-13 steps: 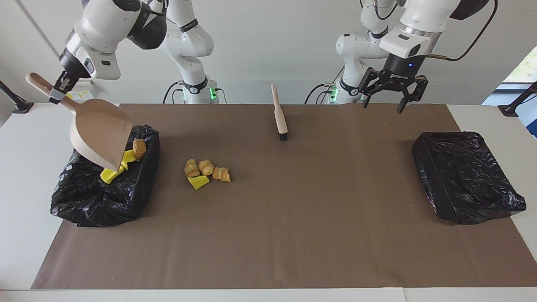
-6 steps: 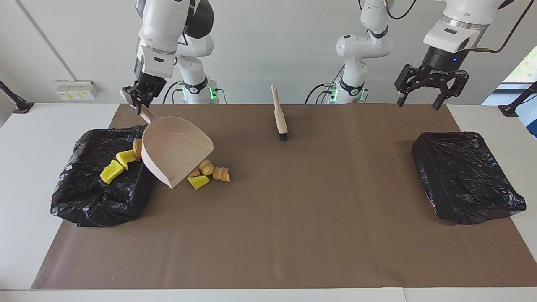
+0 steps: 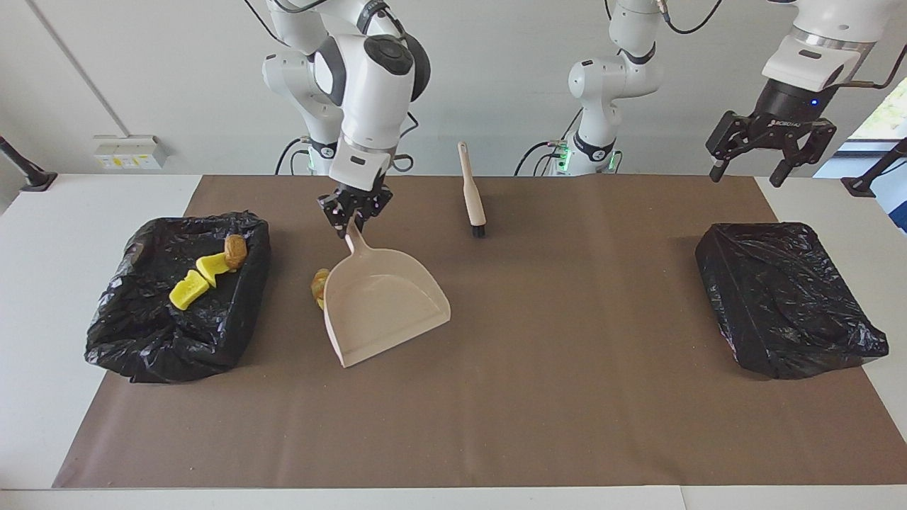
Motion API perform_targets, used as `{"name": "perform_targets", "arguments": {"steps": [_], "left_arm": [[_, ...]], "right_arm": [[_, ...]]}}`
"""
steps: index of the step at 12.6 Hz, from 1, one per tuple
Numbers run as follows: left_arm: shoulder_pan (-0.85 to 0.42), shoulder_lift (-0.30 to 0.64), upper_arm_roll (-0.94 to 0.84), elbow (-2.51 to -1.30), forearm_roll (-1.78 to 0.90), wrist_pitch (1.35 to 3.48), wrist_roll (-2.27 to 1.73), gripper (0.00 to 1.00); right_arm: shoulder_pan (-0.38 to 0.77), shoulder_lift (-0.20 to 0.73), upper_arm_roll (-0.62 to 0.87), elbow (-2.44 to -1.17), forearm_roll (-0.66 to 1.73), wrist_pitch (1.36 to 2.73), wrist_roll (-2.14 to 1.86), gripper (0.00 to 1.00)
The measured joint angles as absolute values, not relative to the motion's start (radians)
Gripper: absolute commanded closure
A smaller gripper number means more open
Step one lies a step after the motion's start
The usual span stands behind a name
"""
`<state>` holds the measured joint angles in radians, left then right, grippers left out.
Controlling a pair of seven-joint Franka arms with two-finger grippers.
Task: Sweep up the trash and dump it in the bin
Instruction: 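Set the dustpan down on the table center with the right gripper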
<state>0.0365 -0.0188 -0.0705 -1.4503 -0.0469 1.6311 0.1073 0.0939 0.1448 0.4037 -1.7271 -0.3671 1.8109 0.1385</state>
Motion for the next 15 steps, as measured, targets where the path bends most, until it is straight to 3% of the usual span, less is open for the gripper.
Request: {"name": "perform_targets", "arguments": {"steps": [3, 7, 13, 14, 15], "left_arm": [[-0.047, -0.019, 0.005, -1.448, -0.047, 1.611, 0.108, 0.0], [-0.055, -0.02, 0.005, -1.444, -0.047, 1.535, 0.108, 0.0], [-0.059, -0.045, 0.01, -1.445, -0.047, 1.487, 0.107, 0.0], [-0.06, -0.045, 0.01, -1.445, -0.047, 1.487, 0.107, 0.0], [-0.063, -0.045, 0.009, -1.446, -0.047, 1.487, 0.107, 0.0]], "right_arm": [[0.132, 0.327, 0.404, -1.558, -0.332, 1.853, 0.357, 1.0], [0.205, 0.467, 0.404, -1.512, -0.309, 2.016, 0.614, 1.0], [0.285, 0.512, 0.404, -1.525, -0.295, 2.06, 0.706, 1.0], [0.288, 0.514, 0.404, -1.539, -0.295, 2.064, 0.707, 0.92], [0.289, 0.518, 0.404, -1.548, -0.295, 2.071, 0.707, 0.68]]}}
